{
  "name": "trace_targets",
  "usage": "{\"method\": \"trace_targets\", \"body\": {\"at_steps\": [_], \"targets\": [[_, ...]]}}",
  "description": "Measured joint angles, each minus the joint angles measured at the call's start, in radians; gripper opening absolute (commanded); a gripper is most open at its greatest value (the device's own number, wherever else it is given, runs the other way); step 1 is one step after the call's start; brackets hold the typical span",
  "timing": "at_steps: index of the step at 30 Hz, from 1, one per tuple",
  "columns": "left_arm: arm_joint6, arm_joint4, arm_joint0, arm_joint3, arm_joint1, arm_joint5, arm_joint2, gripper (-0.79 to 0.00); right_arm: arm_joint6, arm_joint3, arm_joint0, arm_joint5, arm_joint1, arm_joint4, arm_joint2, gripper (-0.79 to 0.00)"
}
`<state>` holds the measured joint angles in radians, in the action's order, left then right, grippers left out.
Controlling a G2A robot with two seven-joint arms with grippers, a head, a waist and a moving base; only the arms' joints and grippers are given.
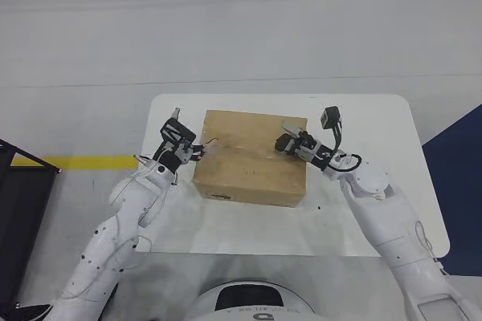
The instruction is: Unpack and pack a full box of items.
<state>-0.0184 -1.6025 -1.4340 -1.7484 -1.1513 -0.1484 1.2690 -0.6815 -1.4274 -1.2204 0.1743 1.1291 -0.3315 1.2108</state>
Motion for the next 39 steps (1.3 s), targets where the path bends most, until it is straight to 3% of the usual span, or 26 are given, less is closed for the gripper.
{"method": "trace_targets", "body": {"at_steps": [9,16,24,31,39], "targets": [[-0.014,0.067,-0.097,0.005,0.006,0.071,0.113,0.000,-0.034,0.045,0.049,0.005,0.008,0.002,-0.025,0.000],[0.011,0.164,-0.118,-0.028,0.001,0.036,0.121,0.000,-0.062,0.060,0.068,0.009,0.010,0.006,-0.029,0.000],[-0.021,0.231,0.004,-0.081,-0.013,-0.155,-0.009,0.000,-0.083,0.067,0.073,0.029,0.010,0.001,-0.019,0.000],[-0.104,0.165,0.201,0.107,-0.049,-0.101,-0.167,0.000,-0.105,0.040,0.041,0.058,0.000,-0.007,0.025,0.000],[-0.140,0.222,0.236,0.199,-0.061,-0.122,-0.193,0.000,-0.136,0.027,0.007,0.074,-0.009,-0.030,0.068,0.000]]}}
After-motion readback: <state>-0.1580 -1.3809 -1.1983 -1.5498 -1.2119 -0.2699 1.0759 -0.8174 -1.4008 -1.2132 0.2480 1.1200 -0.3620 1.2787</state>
